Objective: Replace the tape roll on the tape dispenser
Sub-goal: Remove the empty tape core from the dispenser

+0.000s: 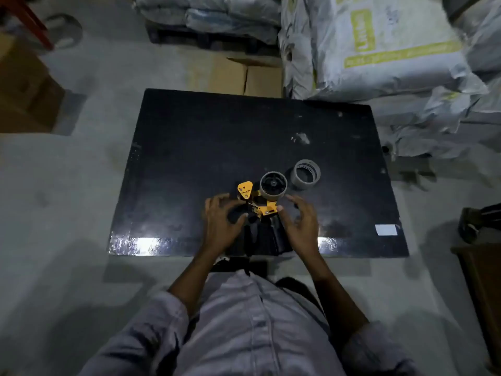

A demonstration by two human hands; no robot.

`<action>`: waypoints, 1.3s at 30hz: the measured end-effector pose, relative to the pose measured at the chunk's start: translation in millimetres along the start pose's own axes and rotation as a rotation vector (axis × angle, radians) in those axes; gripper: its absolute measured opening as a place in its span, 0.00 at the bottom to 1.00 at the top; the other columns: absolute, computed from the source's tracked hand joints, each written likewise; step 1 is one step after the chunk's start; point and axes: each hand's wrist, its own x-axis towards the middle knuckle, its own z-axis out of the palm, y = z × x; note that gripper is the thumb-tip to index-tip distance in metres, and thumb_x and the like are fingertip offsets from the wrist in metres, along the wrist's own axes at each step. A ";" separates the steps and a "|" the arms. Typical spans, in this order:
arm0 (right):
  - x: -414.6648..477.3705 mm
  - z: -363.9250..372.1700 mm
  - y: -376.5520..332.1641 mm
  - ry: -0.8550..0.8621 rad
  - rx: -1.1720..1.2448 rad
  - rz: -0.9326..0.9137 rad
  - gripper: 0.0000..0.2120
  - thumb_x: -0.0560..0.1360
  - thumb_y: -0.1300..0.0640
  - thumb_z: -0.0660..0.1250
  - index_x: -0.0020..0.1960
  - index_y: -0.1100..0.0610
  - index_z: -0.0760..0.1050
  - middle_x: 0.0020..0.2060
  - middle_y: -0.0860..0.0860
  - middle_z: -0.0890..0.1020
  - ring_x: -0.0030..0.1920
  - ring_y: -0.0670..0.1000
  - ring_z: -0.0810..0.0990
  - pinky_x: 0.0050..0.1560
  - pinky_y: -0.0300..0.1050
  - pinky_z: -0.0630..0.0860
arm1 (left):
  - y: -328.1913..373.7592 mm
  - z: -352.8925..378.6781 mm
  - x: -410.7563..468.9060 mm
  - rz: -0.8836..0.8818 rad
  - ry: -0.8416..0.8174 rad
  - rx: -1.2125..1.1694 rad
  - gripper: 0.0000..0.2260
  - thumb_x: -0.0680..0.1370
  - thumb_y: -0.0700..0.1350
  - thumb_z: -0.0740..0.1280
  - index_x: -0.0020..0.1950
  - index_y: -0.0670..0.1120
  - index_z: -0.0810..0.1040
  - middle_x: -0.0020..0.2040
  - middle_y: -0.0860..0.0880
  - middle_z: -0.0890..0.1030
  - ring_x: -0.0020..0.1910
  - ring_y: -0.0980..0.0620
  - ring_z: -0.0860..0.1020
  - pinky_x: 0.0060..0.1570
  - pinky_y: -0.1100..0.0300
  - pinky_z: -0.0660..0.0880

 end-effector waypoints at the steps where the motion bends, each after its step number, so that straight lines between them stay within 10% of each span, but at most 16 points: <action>1: -1.6 5.8 -2.6 0.018 0.026 0.024 0.15 0.85 0.43 0.75 0.70 0.41 0.82 0.70 0.45 0.79 0.73 0.52 0.77 0.70 0.68 0.80 | 1.2 -0.8 3.9 0.035 -0.024 0.036 0.16 0.76 0.60 0.76 0.64 0.62 0.87 0.72 0.47 0.77 0.72 0.41 0.73 0.68 0.43 0.72; 11: 17.5 46.0 4.5 0.046 0.077 0.111 0.17 0.86 0.47 0.74 0.73 0.48 0.80 0.69 0.48 0.76 0.72 0.50 0.78 0.70 0.63 0.82 | -0.2 9.4 41.0 0.102 -0.150 0.190 0.12 0.76 0.61 0.79 0.59 0.64 0.90 0.79 0.43 0.71 0.77 0.37 0.67 0.69 0.42 0.66; 17: 15.9 61.1 21.2 0.050 -0.017 0.095 0.20 0.83 0.55 0.80 0.72 0.58 0.81 0.69 0.58 0.75 0.69 0.43 0.73 0.68 0.25 0.67 | -9.9 14.2 53.3 0.220 -0.195 0.231 0.09 0.77 0.61 0.78 0.54 0.60 0.91 0.74 0.45 0.77 0.74 0.38 0.71 0.65 0.41 0.71; 20: 14.2 63.2 32.1 0.062 -0.031 0.080 0.20 0.83 0.50 0.80 0.70 0.56 0.82 0.67 0.55 0.76 0.70 0.52 0.74 0.69 0.35 0.71 | -9.4 15.8 58.3 0.261 -0.192 0.241 0.09 0.78 0.60 0.78 0.53 0.58 0.91 0.74 0.44 0.77 0.74 0.38 0.70 0.65 0.40 0.71; 26: 14.6 67.5 37.6 0.098 -0.006 0.040 0.19 0.83 0.55 0.80 0.69 0.61 0.81 0.66 0.59 0.76 0.64 0.32 0.73 0.63 0.24 0.69 | -6.6 17.2 59.5 0.413 -0.102 0.245 0.07 0.79 0.57 0.79 0.50 0.55 0.90 0.76 0.41 0.76 0.74 0.36 0.71 0.64 0.43 0.65; 39: 19.0 72.3 50.0 0.113 -0.040 0.103 0.30 0.79 0.46 0.84 0.70 0.59 0.75 0.67 0.56 0.72 0.68 0.55 0.70 0.63 0.34 0.69 | -13.5 21.1 52.1 0.417 -0.047 0.280 0.09 0.79 0.59 0.79 0.49 0.55 0.90 0.65 0.43 0.80 0.68 0.40 0.72 0.62 0.43 0.62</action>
